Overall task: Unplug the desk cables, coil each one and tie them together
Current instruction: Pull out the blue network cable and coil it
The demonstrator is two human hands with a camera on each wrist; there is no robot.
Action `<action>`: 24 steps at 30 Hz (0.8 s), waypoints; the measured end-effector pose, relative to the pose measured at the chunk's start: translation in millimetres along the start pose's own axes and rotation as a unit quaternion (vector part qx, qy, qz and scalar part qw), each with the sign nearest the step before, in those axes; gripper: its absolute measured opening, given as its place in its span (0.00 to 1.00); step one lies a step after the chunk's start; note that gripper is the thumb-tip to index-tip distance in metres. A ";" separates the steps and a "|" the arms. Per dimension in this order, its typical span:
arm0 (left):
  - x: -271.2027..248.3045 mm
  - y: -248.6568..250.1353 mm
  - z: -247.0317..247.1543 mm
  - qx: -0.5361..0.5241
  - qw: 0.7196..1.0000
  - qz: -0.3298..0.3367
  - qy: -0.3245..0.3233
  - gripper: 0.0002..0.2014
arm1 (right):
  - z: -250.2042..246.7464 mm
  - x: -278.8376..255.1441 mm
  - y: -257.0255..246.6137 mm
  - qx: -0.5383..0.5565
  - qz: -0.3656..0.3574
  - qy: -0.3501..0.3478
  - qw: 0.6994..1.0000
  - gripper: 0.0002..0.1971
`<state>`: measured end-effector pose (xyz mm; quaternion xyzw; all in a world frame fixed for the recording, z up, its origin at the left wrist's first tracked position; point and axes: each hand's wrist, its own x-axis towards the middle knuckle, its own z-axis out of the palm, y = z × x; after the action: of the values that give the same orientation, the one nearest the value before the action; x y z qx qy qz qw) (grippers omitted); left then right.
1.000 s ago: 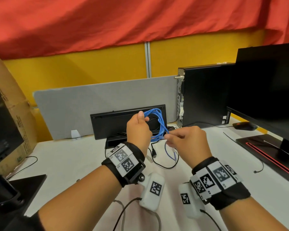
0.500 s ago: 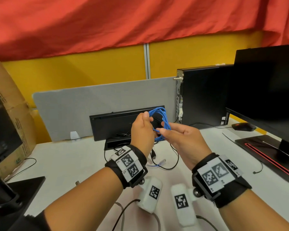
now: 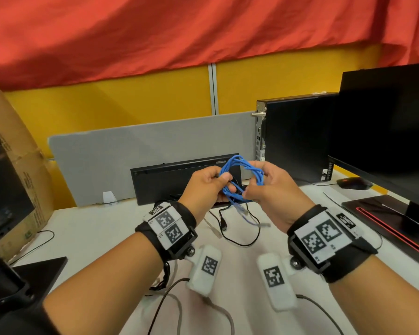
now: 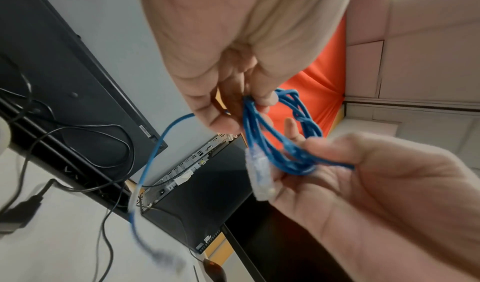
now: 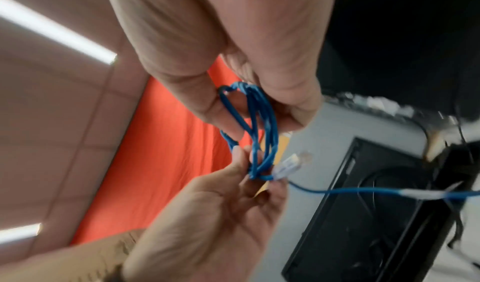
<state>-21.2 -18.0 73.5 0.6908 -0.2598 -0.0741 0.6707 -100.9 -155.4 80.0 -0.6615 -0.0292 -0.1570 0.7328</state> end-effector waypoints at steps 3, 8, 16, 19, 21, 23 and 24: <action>3.2 2.1 -0.4 0.002 1.000 0.015 0.012 0.07 | -4.6 6.8 0.0 -0.144 -0.025 0.085 0.986 0.22; 2.5 0.9 -0.2 0.004 0.999 0.034 0.041 0.05 | -14.9 11.9 -3.9 -0.317 0.034 0.139 0.938 0.13; 8.2 -7.3 -13.3 0.073 0.992 0.048 0.095 0.05 | -19.4 5.1 -5.5 -0.159 0.099 0.098 0.977 0.09; 10.1 -7.3 -17.6 0.079 0.992 0.037 0.096 0.05 | -13.9 6.7 -2.8 0.003 0.117 0.084 0.990 0.13; 10.0 -8.4 -18.4 0.094 0.990 0.034 0.098 0.05 | -12.4 9.9 -4.1 0.070 0.128 0.087 0.985 0.15; 10.3 -9.6 -18.7 0.098 0.989 0.029 0.105 0.05 | -12.8 11.8 -6.3 0.102 0.133 0.090 0.982 0.16; 10.9 -10.2 -19.4 0.095 0.989 0.027 0.110 0.04 | -13.5 12.3 -7.4 0.121 0.137 0.089 0.979 0.15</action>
<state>-0.6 -6.1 68.1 0.7482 -0.2086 0.0454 0.6281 -93.5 -171.5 88.5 -0.5489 0.1081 -0.1090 0.8216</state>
